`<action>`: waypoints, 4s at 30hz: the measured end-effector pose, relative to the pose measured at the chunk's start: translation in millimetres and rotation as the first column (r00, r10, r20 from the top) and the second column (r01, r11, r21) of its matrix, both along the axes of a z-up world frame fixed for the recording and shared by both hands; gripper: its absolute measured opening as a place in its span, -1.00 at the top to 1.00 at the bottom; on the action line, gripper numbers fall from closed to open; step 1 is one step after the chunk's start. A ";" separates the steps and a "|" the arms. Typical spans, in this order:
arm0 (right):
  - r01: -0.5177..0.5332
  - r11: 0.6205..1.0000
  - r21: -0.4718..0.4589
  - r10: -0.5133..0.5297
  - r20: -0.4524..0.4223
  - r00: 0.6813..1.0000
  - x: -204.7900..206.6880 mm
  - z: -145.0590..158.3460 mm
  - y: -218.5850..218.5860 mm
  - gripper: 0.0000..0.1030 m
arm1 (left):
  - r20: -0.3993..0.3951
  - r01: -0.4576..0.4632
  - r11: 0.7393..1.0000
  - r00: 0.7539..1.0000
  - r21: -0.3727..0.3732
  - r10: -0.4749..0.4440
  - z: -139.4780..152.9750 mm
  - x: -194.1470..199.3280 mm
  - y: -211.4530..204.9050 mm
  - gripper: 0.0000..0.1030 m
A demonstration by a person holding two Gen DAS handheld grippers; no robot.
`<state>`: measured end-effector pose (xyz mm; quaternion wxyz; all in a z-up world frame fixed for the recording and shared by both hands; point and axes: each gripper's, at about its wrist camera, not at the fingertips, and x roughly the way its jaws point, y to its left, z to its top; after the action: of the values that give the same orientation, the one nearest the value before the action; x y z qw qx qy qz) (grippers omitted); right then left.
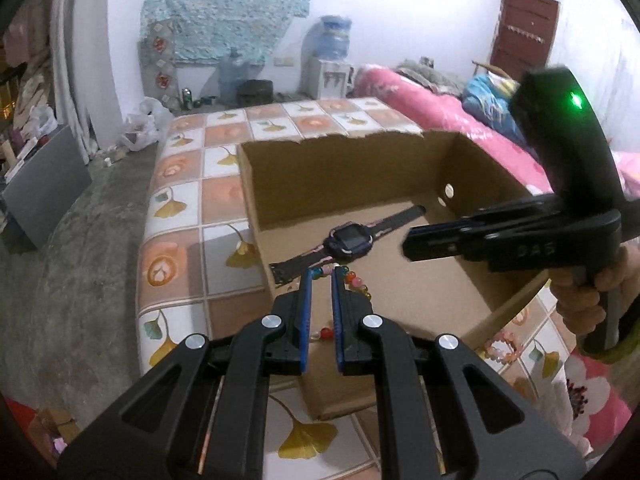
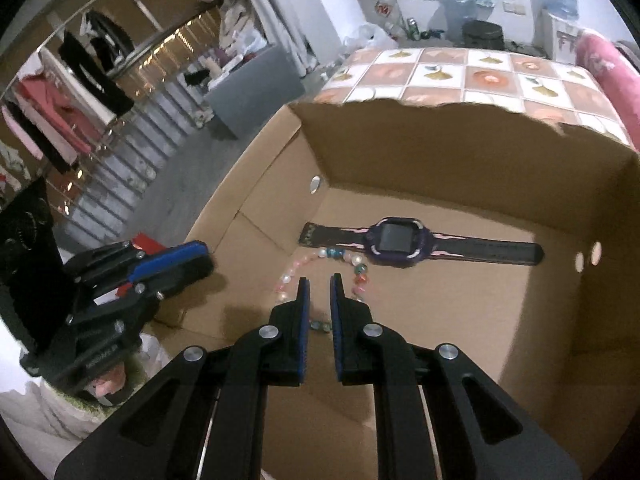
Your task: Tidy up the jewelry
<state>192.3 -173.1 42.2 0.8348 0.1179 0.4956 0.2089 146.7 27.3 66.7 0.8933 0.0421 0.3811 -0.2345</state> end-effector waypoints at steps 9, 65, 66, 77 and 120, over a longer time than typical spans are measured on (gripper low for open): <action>0.073 0.988 0.135 -0.095 0.167 0.981 -81.0 43.2 -53.8 0.72 | 0.081 0.031 0.996 0.996 -0.083 -0.024 17.7 -48.5 15.7 0.54; 0.345 0.849 -0.401 -0.279 0.215 0.936 -189.2 -51.7 -77.2 -0.59 | -0.105 -0.032 0.985 0.993 0.167 0.050 -107.9 -96.7 -42.6 -0.84; 0.332 0.858 -0.392 -0.270 0.206 0.941 -186.2 -51.3 -73.7 -0.44 | -0.101 -0.034 0.986 0.994 0.165 0.051 -108.1 -96.8 -42.5 -0.84; 0.132 0.912 -0.389 -0.117 0.062 0.991 -151.7 -71.9 -43.2 0.61 | -0.089 -0.031 0.987 0.995 0.160 0.046 -108.4 -97.2 -43.6 -0.84; 0.339 0.935 -0.104 -0.329 0.100 0.939 -168.4 -41.9 -113.7 0.30 | -0.084 -0.033 0.987 0.995 0.157 0.047 -108.4 -97.7 -43.0 -0.84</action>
<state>23.9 -286.8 0.2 0.8829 0.1415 0.4460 0.0387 49.0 -15.7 -41.7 0.8743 0.0937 0.4379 -0.1875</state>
